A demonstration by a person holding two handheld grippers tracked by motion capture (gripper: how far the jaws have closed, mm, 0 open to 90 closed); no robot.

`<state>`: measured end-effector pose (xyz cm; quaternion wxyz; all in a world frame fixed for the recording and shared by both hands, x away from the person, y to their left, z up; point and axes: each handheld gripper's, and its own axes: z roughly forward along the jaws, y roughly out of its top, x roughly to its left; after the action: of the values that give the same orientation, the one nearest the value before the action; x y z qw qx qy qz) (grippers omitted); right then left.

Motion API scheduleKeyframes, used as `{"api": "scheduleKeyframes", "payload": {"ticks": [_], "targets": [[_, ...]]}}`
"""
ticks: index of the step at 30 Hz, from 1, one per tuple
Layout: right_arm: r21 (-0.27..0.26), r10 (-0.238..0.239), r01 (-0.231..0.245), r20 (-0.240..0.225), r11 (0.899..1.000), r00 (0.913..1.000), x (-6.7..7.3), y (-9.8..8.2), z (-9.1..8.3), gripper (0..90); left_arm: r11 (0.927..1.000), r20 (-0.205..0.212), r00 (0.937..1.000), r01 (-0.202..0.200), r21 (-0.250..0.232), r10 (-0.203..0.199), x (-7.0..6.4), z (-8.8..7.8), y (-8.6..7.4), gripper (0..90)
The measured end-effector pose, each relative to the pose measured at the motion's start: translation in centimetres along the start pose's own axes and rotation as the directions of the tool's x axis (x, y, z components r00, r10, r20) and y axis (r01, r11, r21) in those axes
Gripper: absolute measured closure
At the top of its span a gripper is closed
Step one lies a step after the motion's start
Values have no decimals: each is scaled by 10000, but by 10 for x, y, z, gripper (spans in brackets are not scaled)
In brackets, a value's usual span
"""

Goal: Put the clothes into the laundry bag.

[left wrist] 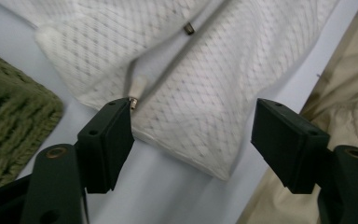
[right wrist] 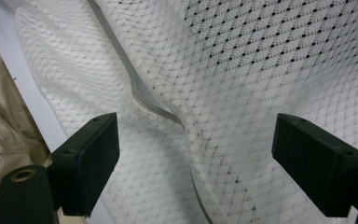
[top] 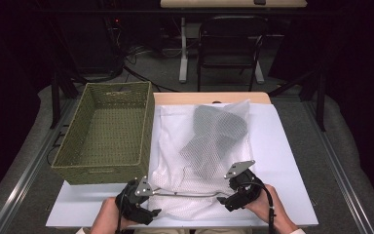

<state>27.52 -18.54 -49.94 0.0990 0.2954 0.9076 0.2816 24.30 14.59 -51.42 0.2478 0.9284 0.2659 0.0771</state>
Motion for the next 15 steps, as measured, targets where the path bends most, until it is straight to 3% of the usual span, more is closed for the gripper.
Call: {"api": "scheduleKeyframes", "payload": {"ticks": [4, 7, 8, 12, 14, 15], "targets": [[36, -2, 2, -52, 10000, 10000, 2, 1, 1, 158, 9971, 151, 9982, -584, 498, 577, -9, 8, -1, 437], [-23, 1, -1, 1, 10000, 10000, 4, 2, 2, 217, 9994, -263, 9994, -224, -279, 217, -6, 5, 2, 476], [-18, -61, 61, 9, 10000, 10000, 5, 3, 4, 248, 9989, -579, 9983, -119, -462, 92, -4, 5, 4, 482], [276, -338, 339, -45, 9990, 9994, 10, 7, 15, 348, 9957, -1653, 9857, -470, -799, 333, 1, 12, 20, 480], [502, -435, 431, 70, 9978, 9990, 11, 9, 21, 434, 9940, -1874, 9787, -955, -533, 840, 3, 20, 30, 478], [573, -499, 492, 108, 9971, 9987, 11, 10, 24, 486, 9932, -1787, 9784, -1115, -321, 1040, 3, 25, 34, 476]]}}
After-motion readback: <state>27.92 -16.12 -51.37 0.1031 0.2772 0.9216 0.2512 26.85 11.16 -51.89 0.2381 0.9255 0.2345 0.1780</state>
